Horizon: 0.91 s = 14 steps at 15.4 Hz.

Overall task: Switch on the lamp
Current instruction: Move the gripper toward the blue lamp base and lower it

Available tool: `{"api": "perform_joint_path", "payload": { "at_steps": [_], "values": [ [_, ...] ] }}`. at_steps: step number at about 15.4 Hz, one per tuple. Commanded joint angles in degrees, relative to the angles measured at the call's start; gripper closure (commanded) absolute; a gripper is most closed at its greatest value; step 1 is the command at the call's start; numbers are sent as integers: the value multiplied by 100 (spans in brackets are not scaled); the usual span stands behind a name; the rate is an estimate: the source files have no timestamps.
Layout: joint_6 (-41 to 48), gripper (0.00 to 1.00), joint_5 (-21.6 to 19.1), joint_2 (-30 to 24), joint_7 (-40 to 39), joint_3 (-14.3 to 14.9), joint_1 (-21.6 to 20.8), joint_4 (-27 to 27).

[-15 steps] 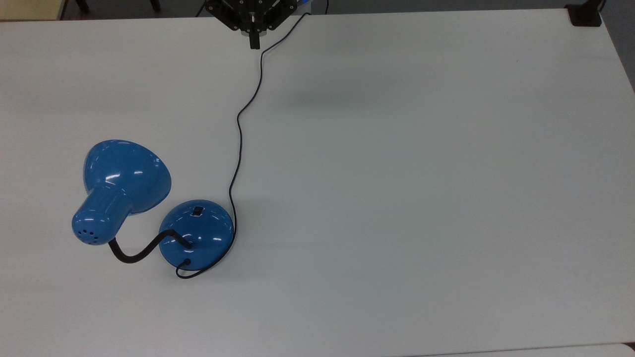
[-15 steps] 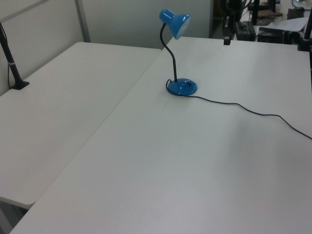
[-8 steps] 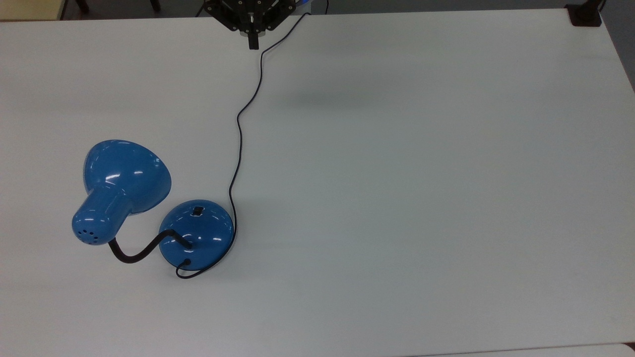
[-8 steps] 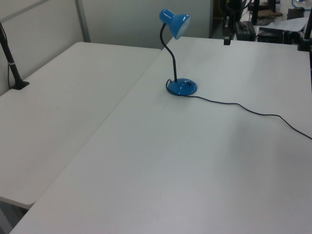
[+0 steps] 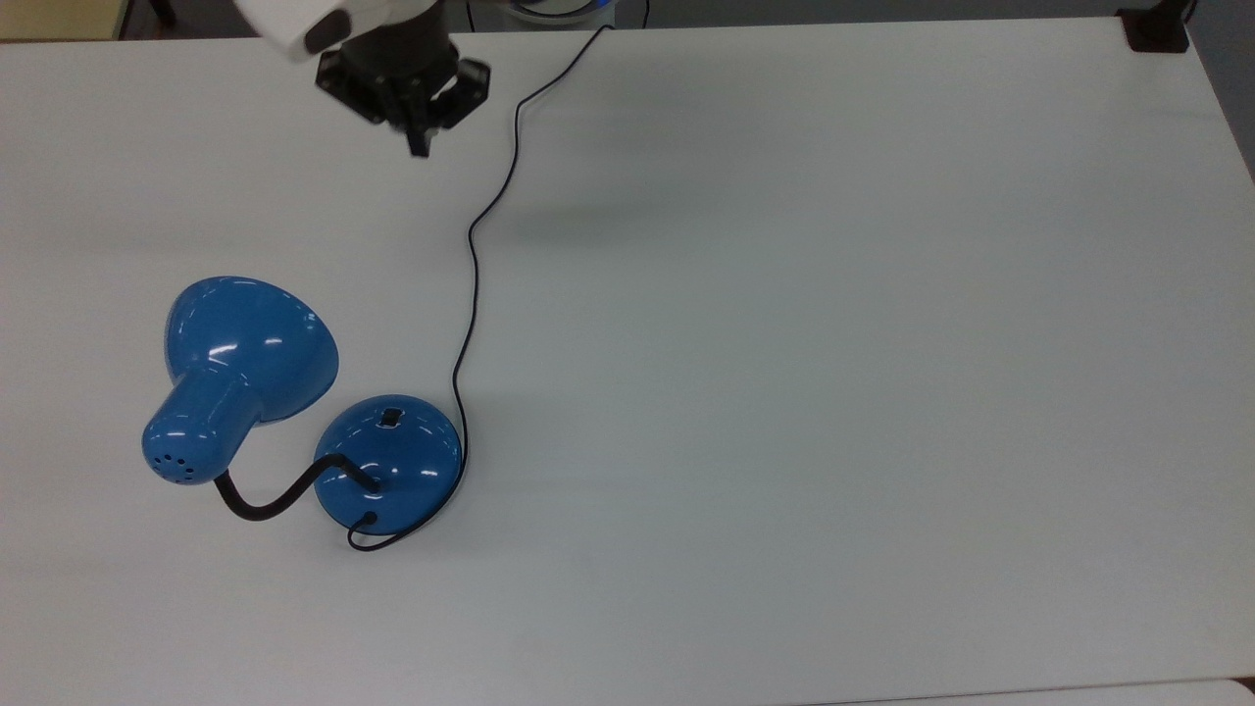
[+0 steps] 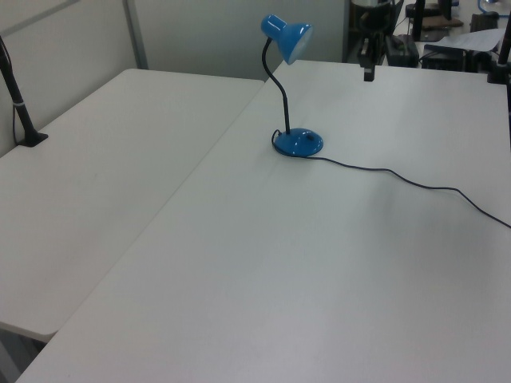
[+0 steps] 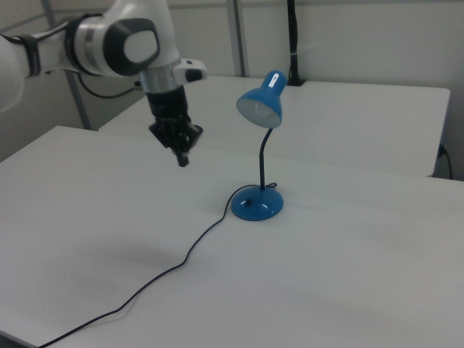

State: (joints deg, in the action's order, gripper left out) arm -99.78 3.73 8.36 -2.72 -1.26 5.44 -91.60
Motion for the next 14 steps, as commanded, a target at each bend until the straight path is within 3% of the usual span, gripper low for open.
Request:
{"api": "perform_joint_path", "payload": {
  "at_steps": [1,8,14],
  "values": [
    [-831,100,84,455,-123,3,238,63],
    [-2123,100,92,1229,-71,3,387,20],
    [-3037,100,92,1326,8,3,379,-429]
  ]
}}
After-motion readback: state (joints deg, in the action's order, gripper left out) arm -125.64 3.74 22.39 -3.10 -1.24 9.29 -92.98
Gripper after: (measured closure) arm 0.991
